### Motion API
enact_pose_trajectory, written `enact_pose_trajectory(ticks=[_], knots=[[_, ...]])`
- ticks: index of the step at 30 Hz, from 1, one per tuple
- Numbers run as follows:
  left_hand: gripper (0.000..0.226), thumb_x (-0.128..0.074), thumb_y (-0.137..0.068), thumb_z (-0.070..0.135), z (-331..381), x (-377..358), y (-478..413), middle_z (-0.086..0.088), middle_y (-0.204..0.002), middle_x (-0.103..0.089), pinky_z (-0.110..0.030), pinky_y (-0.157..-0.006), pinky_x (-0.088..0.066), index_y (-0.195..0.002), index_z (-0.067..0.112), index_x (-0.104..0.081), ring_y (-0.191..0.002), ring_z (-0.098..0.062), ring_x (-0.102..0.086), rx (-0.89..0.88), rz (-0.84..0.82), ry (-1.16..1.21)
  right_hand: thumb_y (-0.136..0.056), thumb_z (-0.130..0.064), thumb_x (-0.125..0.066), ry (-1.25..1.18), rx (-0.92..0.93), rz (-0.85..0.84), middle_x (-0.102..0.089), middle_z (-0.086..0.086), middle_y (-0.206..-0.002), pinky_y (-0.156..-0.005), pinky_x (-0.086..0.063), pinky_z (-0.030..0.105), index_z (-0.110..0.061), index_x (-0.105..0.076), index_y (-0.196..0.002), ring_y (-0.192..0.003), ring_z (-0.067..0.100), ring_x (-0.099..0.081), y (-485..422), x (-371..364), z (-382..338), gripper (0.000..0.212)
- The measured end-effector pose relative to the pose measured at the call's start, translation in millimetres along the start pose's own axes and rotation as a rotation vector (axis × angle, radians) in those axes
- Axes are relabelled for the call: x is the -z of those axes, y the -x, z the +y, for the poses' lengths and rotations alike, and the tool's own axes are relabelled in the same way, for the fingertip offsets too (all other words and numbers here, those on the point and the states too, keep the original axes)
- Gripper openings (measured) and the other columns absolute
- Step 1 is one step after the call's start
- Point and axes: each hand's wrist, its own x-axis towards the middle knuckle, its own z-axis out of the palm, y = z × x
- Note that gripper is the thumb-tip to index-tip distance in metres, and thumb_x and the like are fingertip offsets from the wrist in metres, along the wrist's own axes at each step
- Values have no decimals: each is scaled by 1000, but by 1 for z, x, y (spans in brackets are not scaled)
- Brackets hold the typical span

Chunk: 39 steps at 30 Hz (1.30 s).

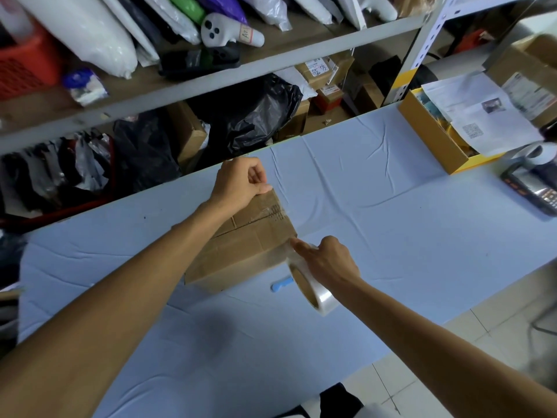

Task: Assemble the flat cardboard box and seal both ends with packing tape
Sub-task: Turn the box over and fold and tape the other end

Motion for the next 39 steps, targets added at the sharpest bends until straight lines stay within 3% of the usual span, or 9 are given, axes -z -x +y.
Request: enact_pose_trajectory(ticks=[4,9,14,17,19,24,32,36,39], knots=[[6,-75,-79,15,-1,0,3,-1,-76,-69,-36,-71,-57,-79,14,-69,-74,-13,-64,-150,-56,-92,-84,-69,-45,-3,-3,-10,-45,0,-76,-70,-38,34,-17,-37,-72,-80,22,-50,1,2,0,54],[5,-68,-85,24,2,3,10,1,-90,-70,-33,-75,-55,-88,21,-67,-82,-15,-66,-232,-115,-215,-83,-70,-47,-24,0,-19,-45,0,-77,-69,-36,33,-17,-37,-72,-78,22,-47,0,3,1,55],[9,-60,-91,30,6,2,15,3,-105,-62,-31,-76,-50,-97,29,-67,-93,-15,-60,-169,-192,-236,-81,-71,-47,-35,-4,-32,-46,0,-77,-69,-37,33,-17,-39,-73,-80,23,-50,1,3,0,55],[17,-51,-97,29,9,1,11,3,-105,-55,-30,-73,-41,-97,35,-66,-93,-16,-58,-172,-291,-337,-82,-70,-47,-30,1,-27,-48,0,-79,-70,-38,34,-17,-38,-72,-82,23,-51,2,4,0,55],[20,-49,-98,27,12,0,9,2,-105,-53,-33,-74,-44,-94,36,-66,-93,-17,-57,-158,-317,-343,-83,-70,-46,-39,3,-32,-48,0,-80,-70,-38,34,-17,-38,-73,-83,23,-52,2,4,1,54],[22,-48,-99,22,6,-9,13,2,-95,-49,-32,-74,-43,-90,33,-64,-88,-18,-54,-113,-271,-255,-86,-65,-46,-83,21,32,-46,1,-77,-66,-36,33,-16,-36,-71,-75,23,-48,9,5,3,53],[27,-36,-102,33,-8,-22,26,6,-102,-55,-28,-65,-43,-95,38,-62,-89,-17,-57,-80,-123,-205,-88,-63,-46,-29,72,95,-45,-1,-73,-67,-37,34,-17,-35,-70,-77,25,-51,12,19,0,51],[30,-32,-102,35,-6,-21,24,7,-107,-56,-23,-63,-38,-98,37,-61,-92,-16,-57,-40,-135,-215,-84,-64,-51,-71,19,20,-46,-1,-74,-67,-37,33,-16,-37,-70,-73,22,-48,3,17,5,52],[29,-33,-101,37,-5,-18,23,7,-109,-56,-27,-69,-36,-97,39,-61,-95,-15,-57,-18,-182,-189,-82,-65,-54,-143,-27,-58,-48,1,-75,-67,-39,33,-15,-40,-73,-68,19,-47,-3,10,10,53]])
